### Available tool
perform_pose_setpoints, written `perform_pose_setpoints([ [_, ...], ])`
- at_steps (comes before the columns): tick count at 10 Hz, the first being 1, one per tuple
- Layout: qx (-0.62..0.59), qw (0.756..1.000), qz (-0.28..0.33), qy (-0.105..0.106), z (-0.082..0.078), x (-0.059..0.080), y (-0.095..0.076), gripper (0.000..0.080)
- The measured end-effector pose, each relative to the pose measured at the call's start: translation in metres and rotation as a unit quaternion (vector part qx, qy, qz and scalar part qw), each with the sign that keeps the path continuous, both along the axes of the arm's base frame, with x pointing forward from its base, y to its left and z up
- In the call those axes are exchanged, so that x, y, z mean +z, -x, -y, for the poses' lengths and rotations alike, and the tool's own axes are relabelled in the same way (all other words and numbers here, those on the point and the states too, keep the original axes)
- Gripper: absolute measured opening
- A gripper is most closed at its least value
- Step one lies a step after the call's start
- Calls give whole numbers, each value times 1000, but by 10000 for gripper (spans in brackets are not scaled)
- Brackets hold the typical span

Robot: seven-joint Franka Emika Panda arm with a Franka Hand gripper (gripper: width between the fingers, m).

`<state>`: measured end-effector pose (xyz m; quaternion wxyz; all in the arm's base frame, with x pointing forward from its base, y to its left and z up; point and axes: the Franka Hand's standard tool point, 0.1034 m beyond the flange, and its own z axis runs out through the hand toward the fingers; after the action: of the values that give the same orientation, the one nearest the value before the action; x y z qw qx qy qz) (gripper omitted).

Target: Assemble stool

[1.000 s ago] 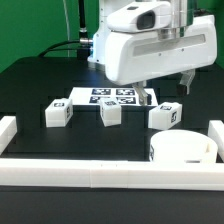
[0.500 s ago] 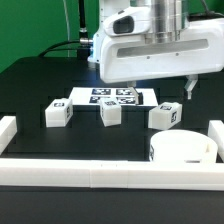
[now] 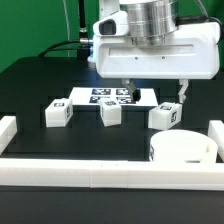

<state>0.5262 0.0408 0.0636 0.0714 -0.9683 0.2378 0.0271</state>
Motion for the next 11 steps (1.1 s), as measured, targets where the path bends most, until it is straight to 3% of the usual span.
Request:
perform_pose_setpoints([
  [5, -54, 998, -10, -12, -3, -11, 6, 649],
  [8, -42, 998, -33, -20, -3, -11, 11, 649],
  [11, -21, 992, -115, -56, 1, -12, 16, 649],
])
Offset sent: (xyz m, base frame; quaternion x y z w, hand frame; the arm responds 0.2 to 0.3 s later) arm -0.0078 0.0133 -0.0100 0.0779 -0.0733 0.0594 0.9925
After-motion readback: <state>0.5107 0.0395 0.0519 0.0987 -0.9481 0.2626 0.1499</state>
